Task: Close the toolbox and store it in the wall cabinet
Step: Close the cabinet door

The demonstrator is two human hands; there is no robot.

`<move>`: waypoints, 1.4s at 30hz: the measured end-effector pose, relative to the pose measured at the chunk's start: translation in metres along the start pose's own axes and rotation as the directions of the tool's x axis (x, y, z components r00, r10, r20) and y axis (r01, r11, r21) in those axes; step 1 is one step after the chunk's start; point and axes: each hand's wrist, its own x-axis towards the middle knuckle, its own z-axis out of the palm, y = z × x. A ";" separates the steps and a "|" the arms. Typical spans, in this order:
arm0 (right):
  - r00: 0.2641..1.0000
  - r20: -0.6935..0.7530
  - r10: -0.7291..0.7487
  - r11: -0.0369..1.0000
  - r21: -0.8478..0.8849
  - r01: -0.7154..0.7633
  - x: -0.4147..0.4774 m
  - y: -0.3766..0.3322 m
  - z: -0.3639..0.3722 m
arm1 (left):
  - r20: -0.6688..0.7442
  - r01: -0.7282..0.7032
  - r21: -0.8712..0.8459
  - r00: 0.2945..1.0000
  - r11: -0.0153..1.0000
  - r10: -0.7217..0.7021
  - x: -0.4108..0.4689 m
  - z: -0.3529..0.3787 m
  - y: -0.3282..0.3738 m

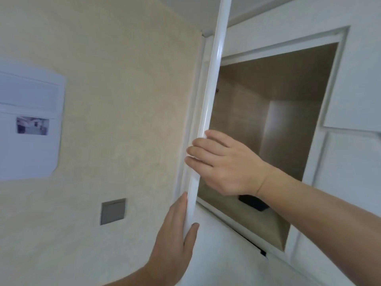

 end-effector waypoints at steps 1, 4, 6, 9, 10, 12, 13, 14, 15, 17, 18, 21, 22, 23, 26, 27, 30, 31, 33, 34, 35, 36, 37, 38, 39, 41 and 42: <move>0.999 0.039 0.026 1.000 -0.013 -0.026 -0.019 0.003 -0.005 | 0.016 -0.009 0.010 1.000 1.000 0.009 -0.001 0.017 0.008; 0.980 0.170 0.103 0.995 -0.034 -0.099 -0.070 0.012 -0.017 | 0.046 0.028 0.059 0.998 0.998 -0.031 0.000 0.071 0.033; 0.958 0.252 0.138 0.990 -0.053 -0.129 -0.099 0.019 -0.022 | 0.070 0.061 0.143 0.995 0.988 -0.072 0.002 0.102 0.045; 0.916 0.350 0.196 0.980 -0.103 -0.170 -0.142 0.029 -0.027 | 0.198 0.006 0.138 0.980 0.990 -0.034 0.005 0.136 0.059; 0.892 0.392 0.224 0.974 -0.121 -0.191 -0.154 0.032 -0.028 | 0.251 -0.017 0.119 0.968 0.993 -0.014 0.006 0.146 0.060; 0.828 0.481 0.288 0.958 -0.157 -0.241 -0.175 0.036 -0.027 | 0.352 -0.062 0.105 0.936 0.993 0.022 0.012 0.161 0.061; 0.794 0.516 0.321 0.947 -0.175 -0.269 -0.184 0.037 -0.027 | 0.405 -0.081 0.089 0.913 0.993 0.038 0.016 0.169 0.060; 0.763 0.543 0.350 0.936 -0.191 -0.294 -0.191 0.038 -0.025 | 0.455 -0.096 0.072 0.889 0.993 0.053 0.021 0.176 0.060; 0.737 0.562 0.375 0.927 -0.204 -0.316 -0.198 0.040 -0.024 | 0.499 -0.108 0.061 0.865 0.992 0.064 0.026 0.184 0.060; 0.692 0.594 0.411 0.910 -0.223 -0.349 -0.210 0.043 -0.020 | 0.561 -0.123 0.050 0.824 0.991 0.074 0.036 0.198 0.059; 0.670 0.609 0.424 0.903 -0.232 -0.360 -0.215 0.044 -0.019 | 0.583 -0.130 0.053 0.809 0.990 0.075 0.040 0.204 0.058; 0.608 0.650 0.456 0.886 -0.270 -0.376 -0.224 0.048 -0.013 | 0.629 -0.140 0.070 0.775 0.988 0.065 0.051 0.220 0.055; 0.585 0.662 0.469 0.879 -0.284 -0.384 -0.226 0.049 -0.011 | 0.636 -0.144 0.077 0.769 0.987 0.062 0.055 0.224 0.054; 0.564 0.673 0.479 0.872 -0.293 -0.391 -0.227 0.050 -0.009 | 0.640 -0.147 0.083 0.766 0.986 0.061 0.057 0.228 0.053; 0.538 0.689 0.485 0.867 -0.297 -0.401 -0.232 0.053 -0.004 | 0.638 -0.163 0.078 0.766 0.984 0.076 0.060 0.236 0.049; 0.538 0.690 0.485 0.866 -0.295 -0.402 -0.233 0.054 -0.003 | 0.637 -0.166 0.077 0.767 0.983 0.080 0.060 0.238 0.048; 0.523 0.694 0.494 0.859 -0.299 -0.415 -0.233 0.054 -0.002 | 0.634 -0.162 0.077 0.770 0.984 0.077 0.058 0.241 0.044; 0.512 0.701 0.496 0.857 -0.300 -0.420 -0.233 0.053 -0.001 | 0.635 -0.161 0.079 0.769 0.984 0.075 0.058 0.241 0.044; 0.488 0.712 0.505 0.849 -0.308 -0.430 -0.230 0.052 -0.001 | 0.646 -0.147 0.074 0.761 0.986 0.065 0.060 0.238 0.046; 0.470 0.718 0.514 0.841 -0.315 -0.440 -0.228 0.051 -0.001 | 0.651 -0.138 0.065 0.757 0.988 0.063 0.062 0.234 0.047; 0.458 0.721 0.519 0.837 -0.319 -0.445 -0.225 0.050 -0.001 | 0.660 -0.118 0.048 0.749 0.992 0.057 0.065 0.228 0.049; 0.455 0.718 0.526 0.830 -0.318 -0.459 -0.222 0.049 -0.001 | 0.672 -0.085 0.023 0.739 0.996 0.047 0.068 0.222 0.049; 0.447 0.714 0.539 0.817 -0.316 -0.482 -0.219 0.046 -0.002 | 0.685 -0.020 -0.017 0.728 1.000 0.026 0.071 0.213 0.049; 0.446 0.696 0.563 0.794 -0.307 -0.524 -0.215 0.043 -0.004 | 0.704 0.074 -0.070 0.710 0.995 -0.003 0.075 0.202 0.051; 0.439 0.677 0.590 0.764 -0.293 -0.575 -0.211 0.038 -0.006 | 0.725 0.188 -0.152 0.689 0.970 -0.020 0.079 0.190 0.058; 0.443 0.638 0.630 0.706 -0.232 -0.669 -0.204 0.026 -0.010 | 0.751 0.350 -0.278 0.660 0.895 -0.026 0.091 0.161 0.071; 0.447 0.620 0.645 0.679 -0.196 -0.708 -0.202 0.017 -0.013 | 0.751 0.380 -0.336 0.660 0.862 0.002 0.096 0.143 0.077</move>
